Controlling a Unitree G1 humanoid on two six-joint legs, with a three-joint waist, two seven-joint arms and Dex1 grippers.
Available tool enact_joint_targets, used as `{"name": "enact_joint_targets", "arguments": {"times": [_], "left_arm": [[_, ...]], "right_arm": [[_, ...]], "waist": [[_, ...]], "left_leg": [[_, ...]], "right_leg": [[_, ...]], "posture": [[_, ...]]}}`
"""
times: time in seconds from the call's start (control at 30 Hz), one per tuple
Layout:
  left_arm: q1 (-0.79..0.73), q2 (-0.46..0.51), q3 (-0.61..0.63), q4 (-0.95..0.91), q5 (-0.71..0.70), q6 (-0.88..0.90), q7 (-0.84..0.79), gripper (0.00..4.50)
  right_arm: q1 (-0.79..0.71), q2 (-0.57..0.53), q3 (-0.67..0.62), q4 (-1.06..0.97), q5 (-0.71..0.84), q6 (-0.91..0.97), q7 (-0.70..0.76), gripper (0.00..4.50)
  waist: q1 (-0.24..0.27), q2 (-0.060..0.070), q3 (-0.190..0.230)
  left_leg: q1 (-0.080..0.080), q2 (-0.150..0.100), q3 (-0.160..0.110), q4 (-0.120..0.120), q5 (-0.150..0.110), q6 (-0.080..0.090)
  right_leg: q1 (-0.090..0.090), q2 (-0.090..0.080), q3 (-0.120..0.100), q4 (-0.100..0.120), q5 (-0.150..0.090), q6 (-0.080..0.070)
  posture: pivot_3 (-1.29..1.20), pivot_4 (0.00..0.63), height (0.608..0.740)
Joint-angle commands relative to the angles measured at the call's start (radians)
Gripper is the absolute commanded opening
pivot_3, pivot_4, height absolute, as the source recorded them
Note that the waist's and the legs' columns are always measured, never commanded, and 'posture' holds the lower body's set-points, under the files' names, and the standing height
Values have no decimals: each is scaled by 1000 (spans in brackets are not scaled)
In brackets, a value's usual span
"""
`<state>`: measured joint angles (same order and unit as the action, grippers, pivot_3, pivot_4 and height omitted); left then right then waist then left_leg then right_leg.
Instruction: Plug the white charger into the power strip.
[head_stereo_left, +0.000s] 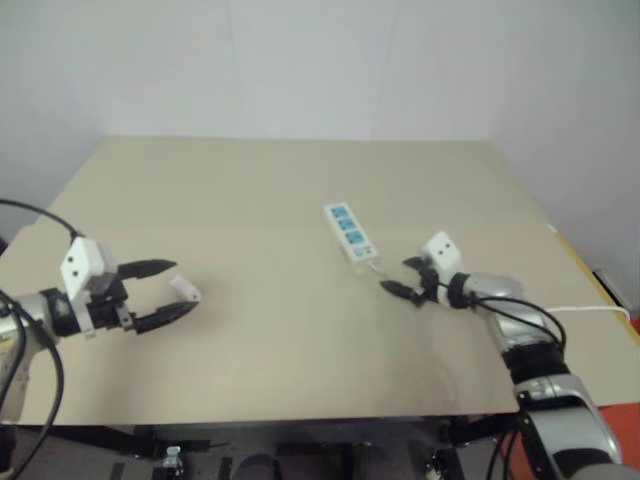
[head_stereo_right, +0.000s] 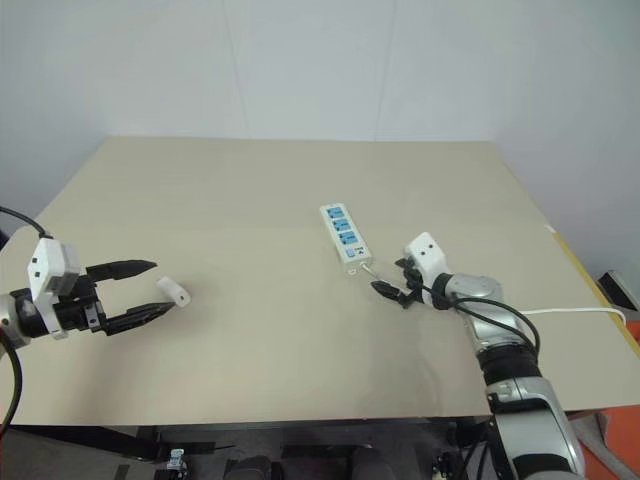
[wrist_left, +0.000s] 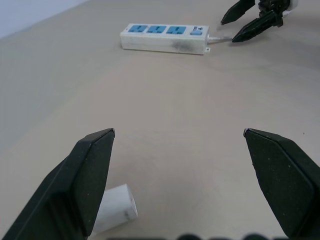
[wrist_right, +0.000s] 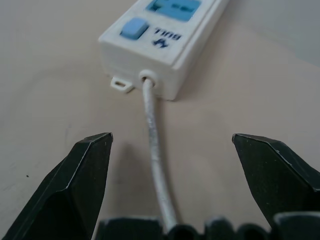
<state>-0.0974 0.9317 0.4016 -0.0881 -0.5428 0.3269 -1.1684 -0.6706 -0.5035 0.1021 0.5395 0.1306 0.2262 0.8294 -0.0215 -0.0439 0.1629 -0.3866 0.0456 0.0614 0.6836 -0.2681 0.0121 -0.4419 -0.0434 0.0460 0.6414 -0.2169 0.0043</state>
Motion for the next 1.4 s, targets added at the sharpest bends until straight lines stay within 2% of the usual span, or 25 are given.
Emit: {"name": "enact_joint_targets", "arguments": {"times": [0.03, 0.13, 0.43, 0.5, 0.67, 0.87, 1.1, 1.27, 1.4], "left_arm": [[9, 21, 33, -33, -1, -8, 4, 4500], [12, 24, 33, -37, 4, -14, 7, 4500], [-18, 20, 6, -25, 19, -21, 11, 4500], [-26, 19, 0, -20, 22, -24, 7, 4500], [-41, 17, -10, -13, 28, -24, 2, 4500], [-50, 11, -14, -3, 27, -30, -1, 4500], [-58, 11, -30, 14, 29, -46, -12, 4500], [-73, 7, -47, 32, 34, -58, -23, 4500], [-93, 7, -66, 49, 33, -63, -35, 4500]], "right_arm": [[-54, 40, -3, 89, -21, -47, -14, 4474], [-94, 85, -22, 177, -28, -72, -60, 3861], [-111, 130, -7, 213, -46, -148, -40, 587], [-91, 137, 7, 190, -53, -180, -20, 32], [-41, 165, 6, 153, -56, -361, 4, 32], [36, 167, -15, 107, 12, -658, 175, 32], [135, 105, -5, 27, 98, -666, 400, 32], [149, 38, 29, 78, -1, -679, 396, 32], [152, 1, 41, 52, -7, -584, 416, 1268]], "waist": [[-1, 0, 0], [-10, 0, 0], [-25, 0, 0], [-26, 0, 0], [-28, 0, 0], [-30, 0, 0], [-23, 0, 0], [-21, 0, 0], [-22, 0, 0]], "left_leg": [[0, 0, 0, 0, 0, 0], [3, 0, 0, 0, 0, 0], [4, 0, -1, 0, 1, -1], [4, 0, -1, 0, 1, -1], [4, 1, -1, 0, 1, -1], [4, 1, -1, -1, 1, -1], [5, 2, -1, -1, 1, -1], [5, 1, 0, 0, 1, -1], [7, 1, 0, -1, 1, -1]], "right_leg": [[0, 0, 0, 0, 0, 0], [2, 0, 0, 2, 0, 0], [2, 0, 0, 4, 0, -1], [2, 0, 0, 4, 0, -1], [2, 1, 0, 4, 0, -1], [2, 1, 0, 4, 1, -1], [2, 0, 0, 4, 1, -1], [2, 0, 0, 4, 1, -1], [3, 1, 0, 4, 0, -1]], "posture": [[0, 150, 740], [0, 150, 740], [0, 150, 740], [0, 150, 740], [0, 150, 740], [0, 150, 740], [0, 150, 740], [0, 150, 740], [0, 150, 740]]}}
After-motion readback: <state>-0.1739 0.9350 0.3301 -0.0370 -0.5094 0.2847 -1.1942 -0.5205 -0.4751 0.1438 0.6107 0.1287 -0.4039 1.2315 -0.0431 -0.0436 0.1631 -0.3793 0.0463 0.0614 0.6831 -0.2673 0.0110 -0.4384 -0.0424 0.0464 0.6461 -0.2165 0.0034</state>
